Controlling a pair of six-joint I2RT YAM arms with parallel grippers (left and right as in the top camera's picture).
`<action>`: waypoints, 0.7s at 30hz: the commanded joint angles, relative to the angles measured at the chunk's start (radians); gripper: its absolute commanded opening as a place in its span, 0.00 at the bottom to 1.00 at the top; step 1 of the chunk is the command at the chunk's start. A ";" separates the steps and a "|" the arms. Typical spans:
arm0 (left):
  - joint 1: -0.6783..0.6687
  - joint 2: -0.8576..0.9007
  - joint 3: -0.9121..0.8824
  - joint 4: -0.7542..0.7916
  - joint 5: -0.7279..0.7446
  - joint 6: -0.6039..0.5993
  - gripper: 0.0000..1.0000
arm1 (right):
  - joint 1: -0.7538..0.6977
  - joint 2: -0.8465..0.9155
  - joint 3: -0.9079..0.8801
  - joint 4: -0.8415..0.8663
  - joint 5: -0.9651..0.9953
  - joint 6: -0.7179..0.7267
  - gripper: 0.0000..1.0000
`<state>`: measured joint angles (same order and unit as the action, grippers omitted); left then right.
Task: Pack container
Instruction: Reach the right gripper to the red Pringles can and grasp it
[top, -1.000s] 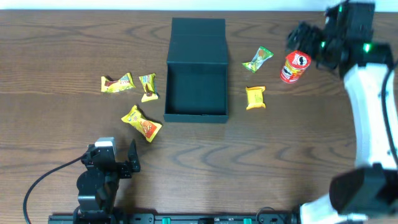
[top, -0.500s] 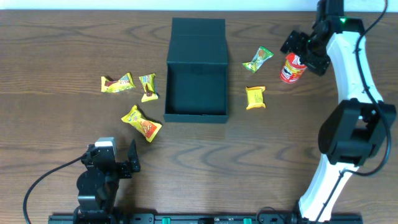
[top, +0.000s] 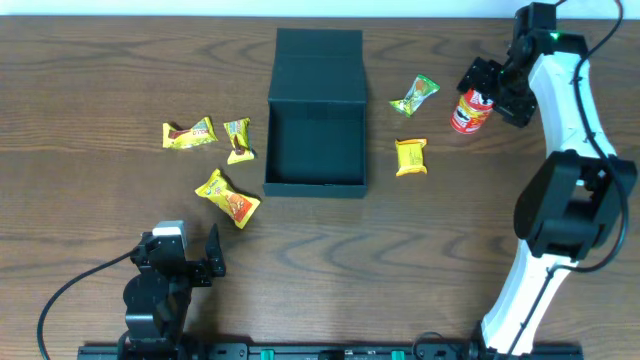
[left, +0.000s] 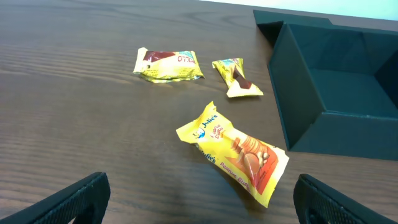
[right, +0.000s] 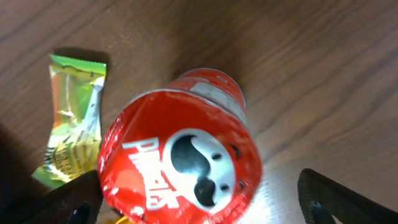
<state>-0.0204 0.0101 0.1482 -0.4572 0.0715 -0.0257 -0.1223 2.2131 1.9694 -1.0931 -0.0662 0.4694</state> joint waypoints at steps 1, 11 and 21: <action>0.005 -0.006 -0.017 -0.002 -0.001 -0.003 0.96 | -0.003 0.014 0.018 0.014 0.017 -0.023 0.99; 0.005 -0.006 -0.017 -0.002 -0.001 -0.003 0.95 | 0.006 0.014 0.000 0.035 0.010 -0.068 0.99; 0.005 -0.006 -0.017 -0.002 -0.001 -0.003 0.95 | 0.013 0.014 -0.069 0.087 0.010 -0.066 0.99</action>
<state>-0.0204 0.0101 0.1482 -0.4572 0.0715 -0.0257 -0.1181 2.2192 1.9060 -1.0092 -0.0666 0.4156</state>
